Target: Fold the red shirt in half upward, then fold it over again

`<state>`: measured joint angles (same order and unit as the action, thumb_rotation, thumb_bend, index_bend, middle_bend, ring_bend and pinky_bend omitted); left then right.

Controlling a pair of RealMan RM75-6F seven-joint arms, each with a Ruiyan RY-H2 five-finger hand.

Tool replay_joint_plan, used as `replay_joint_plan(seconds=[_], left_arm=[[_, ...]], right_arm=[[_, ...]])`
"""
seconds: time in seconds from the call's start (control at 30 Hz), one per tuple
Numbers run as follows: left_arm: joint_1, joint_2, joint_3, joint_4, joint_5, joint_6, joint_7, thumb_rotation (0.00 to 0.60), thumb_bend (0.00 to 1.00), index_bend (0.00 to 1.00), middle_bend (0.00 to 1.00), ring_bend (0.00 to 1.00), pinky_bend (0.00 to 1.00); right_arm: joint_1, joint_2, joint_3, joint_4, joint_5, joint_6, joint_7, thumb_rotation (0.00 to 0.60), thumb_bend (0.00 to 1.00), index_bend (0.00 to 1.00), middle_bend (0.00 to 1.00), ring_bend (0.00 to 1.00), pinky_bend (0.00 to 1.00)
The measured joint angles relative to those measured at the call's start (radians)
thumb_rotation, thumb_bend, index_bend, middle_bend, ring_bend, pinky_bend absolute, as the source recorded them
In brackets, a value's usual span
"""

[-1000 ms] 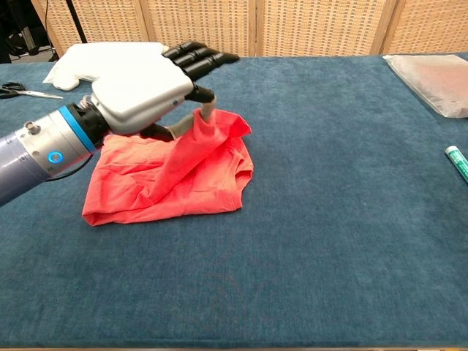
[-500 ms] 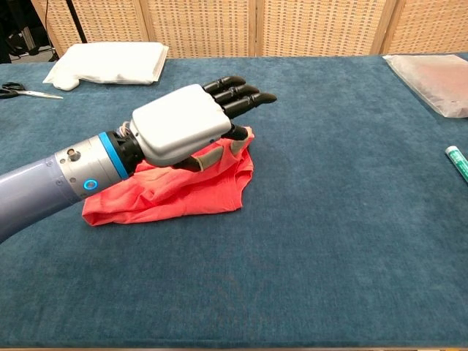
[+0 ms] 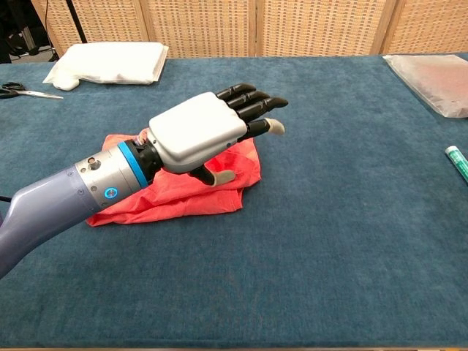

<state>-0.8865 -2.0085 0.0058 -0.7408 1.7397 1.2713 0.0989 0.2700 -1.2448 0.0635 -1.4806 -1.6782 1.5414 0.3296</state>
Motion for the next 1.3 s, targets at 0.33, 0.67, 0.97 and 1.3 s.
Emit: replay_joint_plan(seconds=[0.33, 0.67, 0.97, 1.3], left_arm=[[0.018, 0.056, -0.065, -0.084, -0.047, 0.059, -0.047, 0.6, 0.2, 0.0, 0.0, 0.0, 0.0], [0.081, 0.147, -0.061, -0.108, -0.113, 0.011, -0.096, 0.6, 0.2, 0.0, 0.0, 0.0, 0.0], [0.059, 0.086, -0.092, -0.037, -0.154, -0.05, -0.102, 0.6, 0.2, 0.0, 0.0, 0.0, 0.0], [-0.024, -0.069, -0.15, 0.124, -0.194, -0.118, -0.074, 0.6, 0.21, 0.0, 0.0, 0.0, 0.0]], right_arm=[[-0.001, 0.0, -0.002, -0.003, -0.003, 0.0, -0.005, 0.6, 0.0, 0.0, 0.0, 0.0, 0.0], [0.0, 0.0, -0.003, -0.006, -0.003, -0.005, -0.007, 0.6, 0.0, 0.0, 0.0, 0.0, 0.0], [0.003, 0.002, 0.004, -0.005, 0.007, -0.01, 0.005, 0.6, 0.0, 0.0, 0.0, 0.0, 0.0], [0.004, 0.011, 0.011, -0.001, 0.02, -0.011, 0.036, 0.6, 0.0, 0.0, 0.0, 0.0, 0.0]])
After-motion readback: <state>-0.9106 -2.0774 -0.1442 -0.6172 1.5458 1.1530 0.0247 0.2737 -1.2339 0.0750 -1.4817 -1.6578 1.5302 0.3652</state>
